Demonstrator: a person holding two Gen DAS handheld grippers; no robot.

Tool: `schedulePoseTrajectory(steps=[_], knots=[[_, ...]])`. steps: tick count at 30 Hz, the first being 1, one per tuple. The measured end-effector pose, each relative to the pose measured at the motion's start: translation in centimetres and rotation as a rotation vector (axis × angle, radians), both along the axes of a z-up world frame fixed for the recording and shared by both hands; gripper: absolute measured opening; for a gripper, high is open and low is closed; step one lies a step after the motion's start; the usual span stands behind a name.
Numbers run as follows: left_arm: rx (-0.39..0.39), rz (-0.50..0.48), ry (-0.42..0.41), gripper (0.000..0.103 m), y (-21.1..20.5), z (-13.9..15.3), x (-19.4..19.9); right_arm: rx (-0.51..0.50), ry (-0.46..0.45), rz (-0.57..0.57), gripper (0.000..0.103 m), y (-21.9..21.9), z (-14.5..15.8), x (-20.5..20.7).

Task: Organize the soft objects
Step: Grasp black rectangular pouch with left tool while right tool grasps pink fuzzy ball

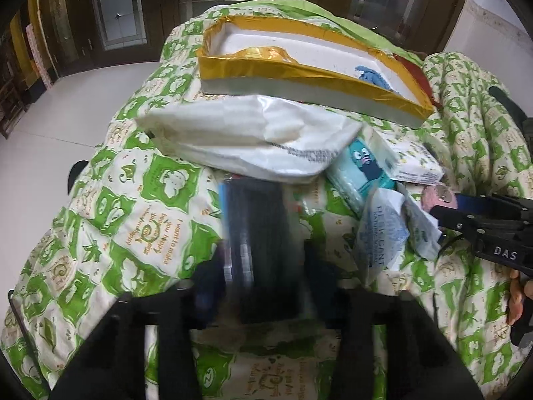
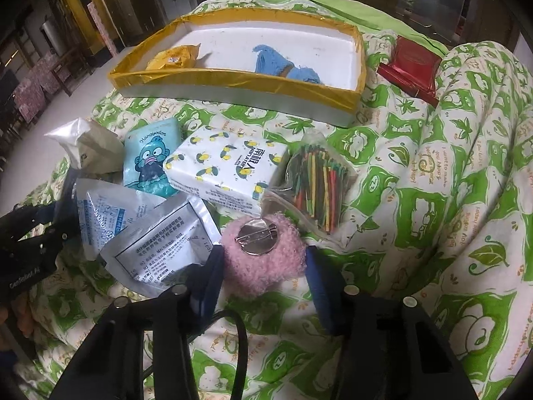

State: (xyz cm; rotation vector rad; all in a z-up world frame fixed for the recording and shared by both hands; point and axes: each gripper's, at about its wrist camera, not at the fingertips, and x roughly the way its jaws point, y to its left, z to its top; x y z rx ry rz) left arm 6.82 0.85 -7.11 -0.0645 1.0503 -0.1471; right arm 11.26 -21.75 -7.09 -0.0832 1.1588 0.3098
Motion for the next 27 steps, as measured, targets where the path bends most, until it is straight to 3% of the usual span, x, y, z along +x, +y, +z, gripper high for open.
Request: schedulePoseTrajectory(steps=[6, 19, 27], knots=[[-0.029, -0.011, -0.039, 0.037, 0.0, 0.8, -0.5, 0.057, -0.015, 0.011, 0.043, -0.1, 0.6, -0.4], [-0.131, -0.028, -0.124, 0.037, 0.4, 3.0, -1.6, 0.240, -0.078, 0.044, 0.042, -0.4, 2.9, -1.2], [-0.141, -0.052, -0.166, 0.037, -0.1, 3.9, -2.1, 0.251, -0.127, 0.066, 0.042, 0.3, 3.9, -1.6]])
